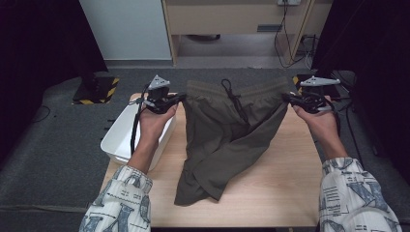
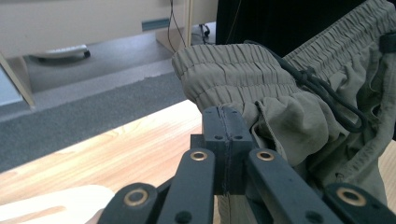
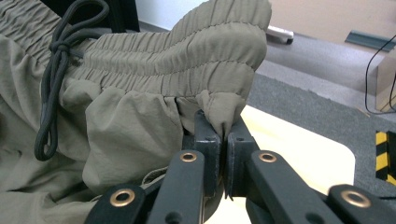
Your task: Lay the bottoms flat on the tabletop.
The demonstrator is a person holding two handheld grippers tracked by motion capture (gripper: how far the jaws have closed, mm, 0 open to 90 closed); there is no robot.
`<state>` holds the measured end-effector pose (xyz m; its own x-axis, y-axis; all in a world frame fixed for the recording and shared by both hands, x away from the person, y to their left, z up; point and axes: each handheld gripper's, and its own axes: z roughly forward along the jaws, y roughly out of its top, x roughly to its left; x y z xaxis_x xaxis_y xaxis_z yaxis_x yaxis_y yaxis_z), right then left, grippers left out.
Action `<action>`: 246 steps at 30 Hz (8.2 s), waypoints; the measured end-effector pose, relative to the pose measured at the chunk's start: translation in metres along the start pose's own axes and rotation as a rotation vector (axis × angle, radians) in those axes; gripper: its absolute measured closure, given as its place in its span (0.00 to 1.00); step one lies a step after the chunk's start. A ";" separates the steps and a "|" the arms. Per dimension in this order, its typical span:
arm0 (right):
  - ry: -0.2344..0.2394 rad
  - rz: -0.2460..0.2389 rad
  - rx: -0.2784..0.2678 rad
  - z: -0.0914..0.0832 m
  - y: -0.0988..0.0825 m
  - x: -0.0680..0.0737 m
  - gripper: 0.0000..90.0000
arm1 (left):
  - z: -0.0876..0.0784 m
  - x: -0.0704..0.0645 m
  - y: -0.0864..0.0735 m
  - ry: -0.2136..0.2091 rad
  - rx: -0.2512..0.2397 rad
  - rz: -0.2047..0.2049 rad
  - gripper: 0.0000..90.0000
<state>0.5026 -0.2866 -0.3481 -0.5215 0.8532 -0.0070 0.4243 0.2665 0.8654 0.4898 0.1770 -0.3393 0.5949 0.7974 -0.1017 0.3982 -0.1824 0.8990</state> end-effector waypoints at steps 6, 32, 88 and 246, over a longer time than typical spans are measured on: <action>-0.002 0.013 0.020 0.013 -0.006 -0.007 0.96 | 0.013 0.005 -0.005 0.010 0.026 -0.013 1.00; -0.033 0.045 0.054 0.042 0.006 -0.021 0.96 | 0.043 0.016 0.010 0.045 0.071 -0.026 1.00; 0.225 -0.018 0.145 0.072 -0.087 0.129 0.71 | -0.016 -0.055 -0.186 0.011 0.205 0.074 0.59; 0.236 -0.227 0.090 0.025 -0.144 0.176 0.78 | -0.010 -0.115 -0.202 -0.032 0.235 0.212 0.69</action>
<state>0.3680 -0.1636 -0.4865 -0.7624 0.6434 -0.0692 0.3358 0.4848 0.8076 0.3347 0.1280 -0.5047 0.7022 0.7094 0.0611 0.4109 -0.4738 0.7789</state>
